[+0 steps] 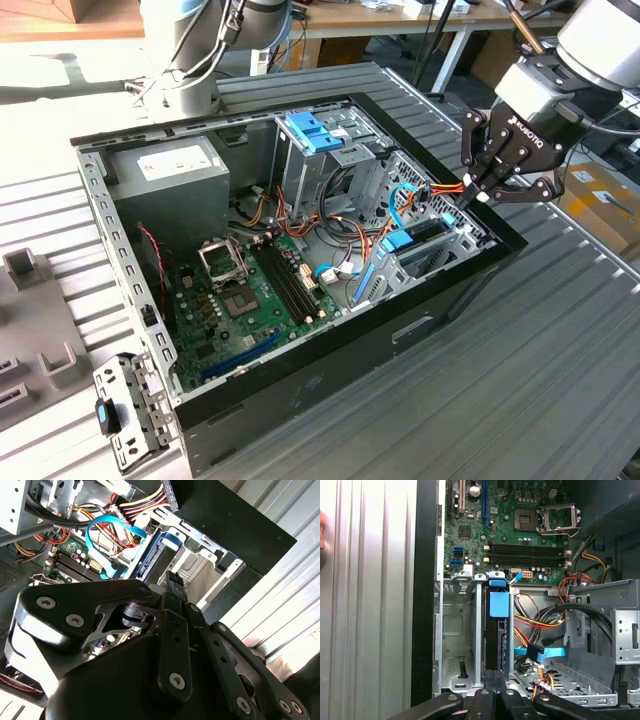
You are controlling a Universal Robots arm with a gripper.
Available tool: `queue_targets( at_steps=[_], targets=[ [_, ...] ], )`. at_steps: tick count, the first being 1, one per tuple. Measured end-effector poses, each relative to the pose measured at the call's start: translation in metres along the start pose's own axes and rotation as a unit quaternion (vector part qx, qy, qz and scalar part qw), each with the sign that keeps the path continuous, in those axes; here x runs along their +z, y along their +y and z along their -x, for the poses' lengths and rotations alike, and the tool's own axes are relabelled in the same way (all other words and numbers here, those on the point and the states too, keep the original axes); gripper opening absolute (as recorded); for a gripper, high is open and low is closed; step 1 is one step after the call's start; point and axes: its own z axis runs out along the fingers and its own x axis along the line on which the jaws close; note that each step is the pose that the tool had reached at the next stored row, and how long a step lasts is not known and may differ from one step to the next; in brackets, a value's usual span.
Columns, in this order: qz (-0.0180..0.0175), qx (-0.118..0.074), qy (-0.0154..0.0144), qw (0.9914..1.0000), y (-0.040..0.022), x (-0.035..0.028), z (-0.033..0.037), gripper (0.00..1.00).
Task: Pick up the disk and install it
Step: 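Insert the first disk wire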
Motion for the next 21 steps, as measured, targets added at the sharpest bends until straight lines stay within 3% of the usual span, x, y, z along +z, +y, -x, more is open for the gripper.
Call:
queue_targets(
  at_steps=[7, 8, 9, 21],
  targets=[
    [0.0000, 0.000, 0.0002, 1.00000, -0.0025, 0.0024, -0.0003, 0.11],
    [0.0006, -0.006, 0.0048, 0.99997, -0.0172, 0.0060, 0.0071, 0.11],
    [0.0013, -0.012, 0.0058, 0.99991, -0.0174, 0.0074, 0.0186, 0.11],
    [0.0058, -0.055, 0.0085, 0.99842, -0.0174, 0.0073, 0.0187, 0.11]
  ],
)
